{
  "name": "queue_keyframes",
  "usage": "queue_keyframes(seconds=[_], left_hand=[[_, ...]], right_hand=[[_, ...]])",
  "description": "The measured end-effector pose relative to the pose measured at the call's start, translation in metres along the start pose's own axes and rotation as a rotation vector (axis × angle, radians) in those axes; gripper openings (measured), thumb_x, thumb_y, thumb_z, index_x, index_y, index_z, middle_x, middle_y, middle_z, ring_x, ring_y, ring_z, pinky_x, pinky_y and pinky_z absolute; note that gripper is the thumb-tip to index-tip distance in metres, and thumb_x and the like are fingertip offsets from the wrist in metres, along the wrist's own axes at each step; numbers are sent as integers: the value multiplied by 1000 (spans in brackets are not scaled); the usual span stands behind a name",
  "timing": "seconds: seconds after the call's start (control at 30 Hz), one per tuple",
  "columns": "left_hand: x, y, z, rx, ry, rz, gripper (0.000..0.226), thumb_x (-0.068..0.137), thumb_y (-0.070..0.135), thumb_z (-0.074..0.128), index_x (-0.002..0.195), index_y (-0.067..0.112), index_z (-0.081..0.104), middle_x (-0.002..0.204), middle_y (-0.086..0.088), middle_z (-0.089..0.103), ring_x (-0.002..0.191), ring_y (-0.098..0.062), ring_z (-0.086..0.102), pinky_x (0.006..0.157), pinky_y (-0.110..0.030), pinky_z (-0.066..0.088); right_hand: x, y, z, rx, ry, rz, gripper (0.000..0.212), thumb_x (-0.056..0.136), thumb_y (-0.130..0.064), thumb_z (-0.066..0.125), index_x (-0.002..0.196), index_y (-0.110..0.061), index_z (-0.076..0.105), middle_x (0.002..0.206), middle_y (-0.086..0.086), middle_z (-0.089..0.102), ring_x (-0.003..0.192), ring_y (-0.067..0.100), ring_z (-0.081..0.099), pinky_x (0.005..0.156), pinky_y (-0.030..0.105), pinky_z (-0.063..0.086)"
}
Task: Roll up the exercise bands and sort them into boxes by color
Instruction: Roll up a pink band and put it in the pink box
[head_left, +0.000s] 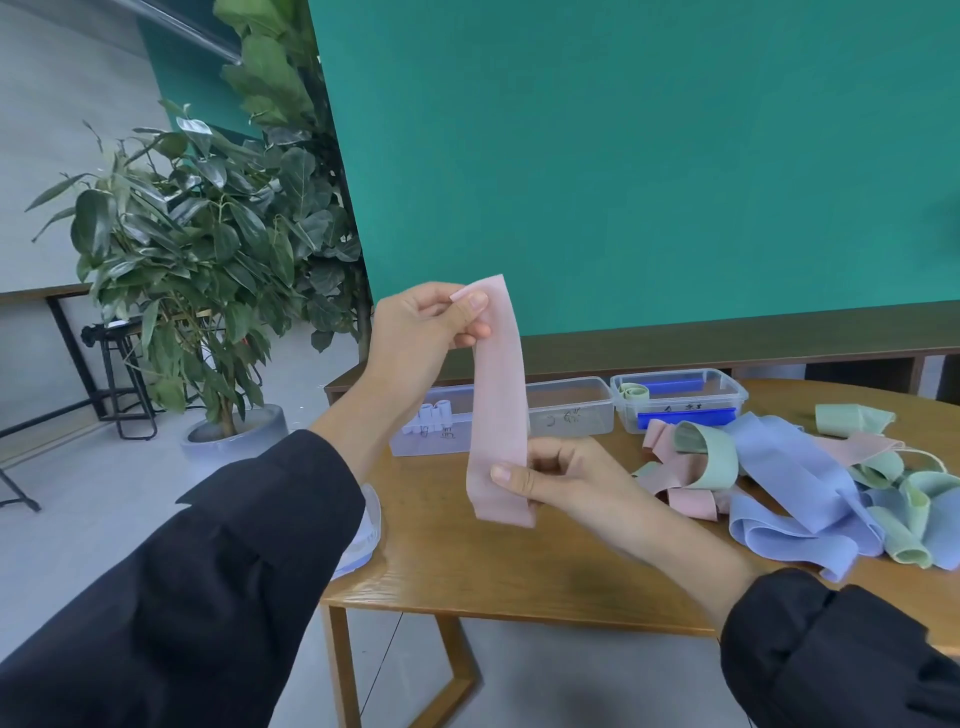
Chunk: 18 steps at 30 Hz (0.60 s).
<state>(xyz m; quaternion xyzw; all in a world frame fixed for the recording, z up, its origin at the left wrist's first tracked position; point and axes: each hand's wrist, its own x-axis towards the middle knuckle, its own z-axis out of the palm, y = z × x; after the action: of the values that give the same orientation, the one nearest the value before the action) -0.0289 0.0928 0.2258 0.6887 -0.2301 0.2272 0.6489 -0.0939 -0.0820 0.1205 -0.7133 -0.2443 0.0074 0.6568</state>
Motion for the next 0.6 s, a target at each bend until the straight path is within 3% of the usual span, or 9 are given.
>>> queue_keyframes(seconds=[0.07,0.13,0.3,0.4,0.53,0.6], left_hand=[[0,0,0,-1,-4,-1,5,94,11,71,92,8,74,79,-13,74,75,-20,70,78,-32,58],[0,0,0,8,-2,8,6,95,12,71,92,8,74,80,-13,74,76,-19,70,78,-32,59],[2,-2,-3,28,12,3,7,96,13,69,94,8,73,79,-11,74,74,-16,68,76,-28,58],[3,-5,-7,29,25,-17,7,96,12,69,94,6,73,77,-10,74,72,-15,68,74,-26,58],[6,-10,-13,56,39,-35,7,96,14,70,93,8,74,73,-8,73,71,-17,66,73,-28,57],[7,-11,-14,65,47,-36,7,96,14,70,92,9,74,73,-7,73,72,-17,66,73,-29,57]], right_hand=[[1,2,1,39,-4,17,42,78,-36,76,114,-13,75,110,1,77,105,18,71,93,29,55],[1,2,3,60,-10,21,44,77,-35,76,116,-15,74,112,-1,76,109,16,70,95,29,55],[-2,2,2,60,50,-67,38,75,-30,79,109,-15,74,106,-1,77,102,15,72,90,31,58],[-3,1,-2,-31,106,-112,31,73,-34,83,93,-10,78,100,1,78,98,23,73,88,43,60],[-3,-1,0,-240,156,-182,19,79,-24,85,75,-8,75,98,-8,76,96,11,71,83,35,59],[-4,-2,2,-269,156,-199,19,83,-26,82,74,-12,73,94,-6,75,90,15,72,80,39,59]])
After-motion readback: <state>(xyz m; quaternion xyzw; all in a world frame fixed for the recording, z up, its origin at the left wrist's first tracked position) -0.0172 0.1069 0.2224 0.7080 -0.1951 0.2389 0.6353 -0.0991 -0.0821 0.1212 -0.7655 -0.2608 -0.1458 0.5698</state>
